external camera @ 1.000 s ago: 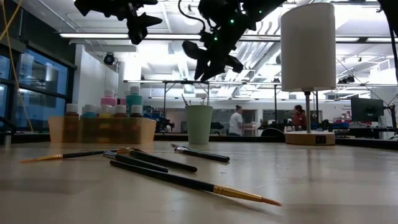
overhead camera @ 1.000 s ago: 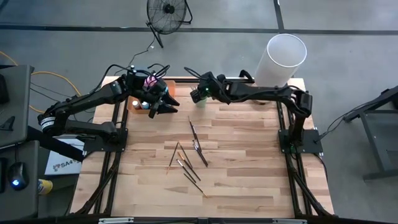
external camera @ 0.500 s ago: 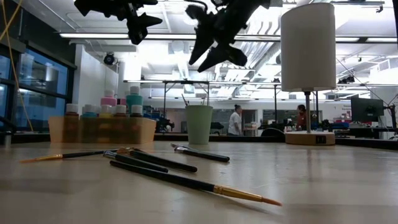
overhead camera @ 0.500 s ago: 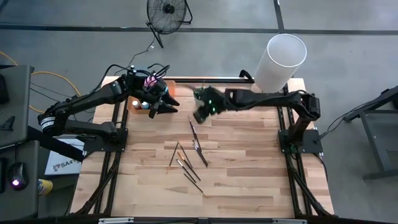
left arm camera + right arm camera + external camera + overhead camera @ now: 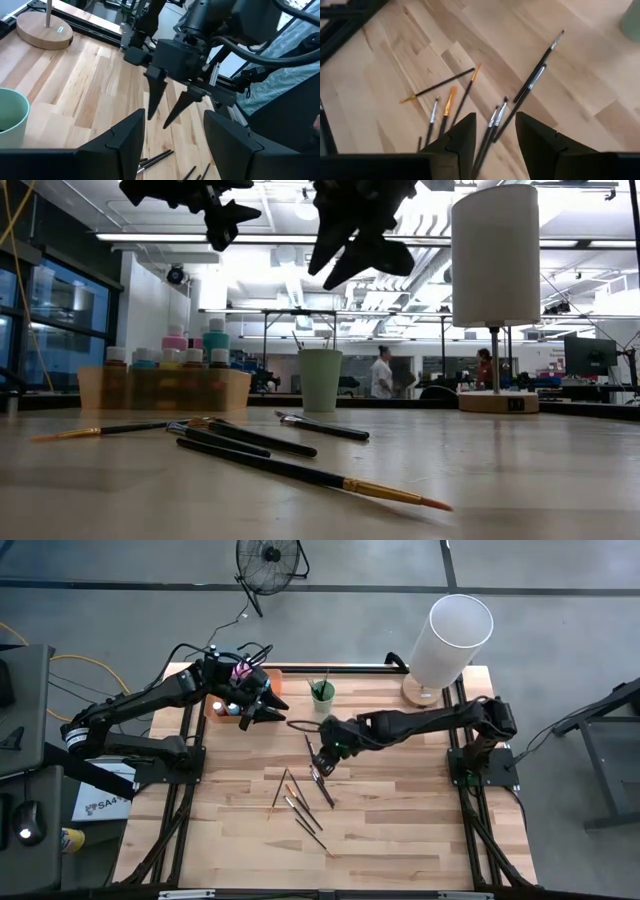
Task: Pick & Place Paint Supplies
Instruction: Put the black paint brush into the green cup
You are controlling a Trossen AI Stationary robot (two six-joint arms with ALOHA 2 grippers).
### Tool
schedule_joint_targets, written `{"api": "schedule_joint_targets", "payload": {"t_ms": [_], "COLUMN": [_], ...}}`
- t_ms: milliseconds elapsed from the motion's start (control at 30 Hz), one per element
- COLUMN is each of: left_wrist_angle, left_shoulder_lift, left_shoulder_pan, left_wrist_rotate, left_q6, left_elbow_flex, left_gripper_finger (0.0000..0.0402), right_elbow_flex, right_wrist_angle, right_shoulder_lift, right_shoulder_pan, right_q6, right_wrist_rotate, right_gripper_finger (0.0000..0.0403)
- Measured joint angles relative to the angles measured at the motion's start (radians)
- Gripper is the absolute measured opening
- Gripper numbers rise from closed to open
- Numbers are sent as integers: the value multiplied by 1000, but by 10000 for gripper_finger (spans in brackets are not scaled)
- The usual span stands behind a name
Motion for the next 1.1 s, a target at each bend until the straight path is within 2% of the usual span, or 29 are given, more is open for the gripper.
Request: {"api": "schedule_joint_targets", "payload": {"t_ms": [233,433,600,700,867,967,1033,1100], "left_wrist_angle": [-2,-6,-89,-130,-210,-213,-183,-162], "left_shoulder_lift": [0,0,4,16,43,86,124,178], "left_shoulder_pan": [0,0,-3,-44,-155,-221,-253,-266], "left_wrist_rotate": [-1,-2,-54,-94,-275,-349,-372,-401], "left_q6": [4,1,-4,25,132,165,119,-6], "left_elbow_flex": [0,0,0,0,0,0,1,1], "left_gripper_finger": [200,200,200,200,200,200,200,200], "right_elbow_flex": [0,1,0,0,0,0,1,0], "right_wrist_angle": [11,124,85,15,-194,-291,-359,-435], "right_shoulder_lift": [7,24,14,-18,-82,-137,-167,-192], "right_shoulder_pan": [-12,-30,-36,-24,22,30,31,32], "right_q6": [229,147,120,90,94,107,146,195], "right_wrist_rotate": [5,-20,-17,36,203,248,267,305], "right_gripper_finger": [122,124,115,109,101,101,102,103]}}
